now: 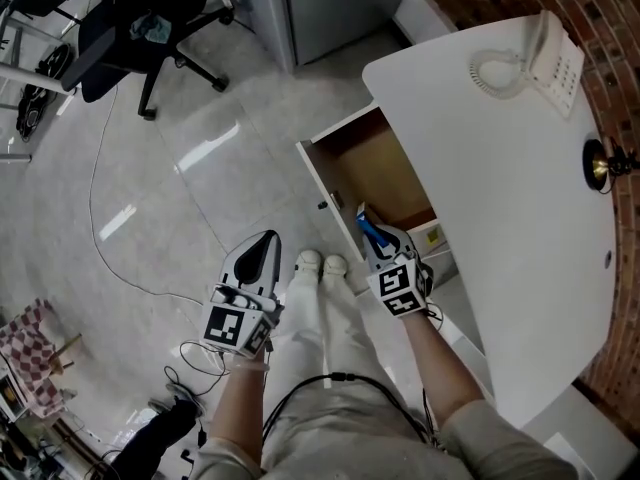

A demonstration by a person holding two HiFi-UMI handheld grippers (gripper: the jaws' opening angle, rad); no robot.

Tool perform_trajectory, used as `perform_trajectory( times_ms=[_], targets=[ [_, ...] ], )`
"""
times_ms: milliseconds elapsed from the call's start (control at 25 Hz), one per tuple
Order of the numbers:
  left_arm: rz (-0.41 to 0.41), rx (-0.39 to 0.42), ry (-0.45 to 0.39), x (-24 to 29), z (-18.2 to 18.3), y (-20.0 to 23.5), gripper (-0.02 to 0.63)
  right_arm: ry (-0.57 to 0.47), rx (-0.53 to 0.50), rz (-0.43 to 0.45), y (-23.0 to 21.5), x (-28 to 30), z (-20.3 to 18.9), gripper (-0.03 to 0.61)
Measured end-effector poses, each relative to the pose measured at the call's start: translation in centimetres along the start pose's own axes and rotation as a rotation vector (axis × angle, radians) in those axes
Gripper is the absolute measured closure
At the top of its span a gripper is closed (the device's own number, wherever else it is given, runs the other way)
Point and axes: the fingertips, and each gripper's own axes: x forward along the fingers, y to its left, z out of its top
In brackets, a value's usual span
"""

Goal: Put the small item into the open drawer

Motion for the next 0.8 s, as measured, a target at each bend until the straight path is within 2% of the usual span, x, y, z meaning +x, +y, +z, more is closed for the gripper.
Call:
perform_trajectory(
  times_ms=[280, 800],
  targets=[
    [0.021, -0.035, 0.009, -0.6, -0.9, 0.6, 0.609, 0.035, 0.008, 0.002, 0.1, 0.9, -0.7, 0.503],
    [0.017, -0.030, 0.000, -1.3, -1.0, 0.6, 0.609, 0.037, 0.025, 0.010, 0.5, 1.3, -0.9, 0.488]
  ],
)
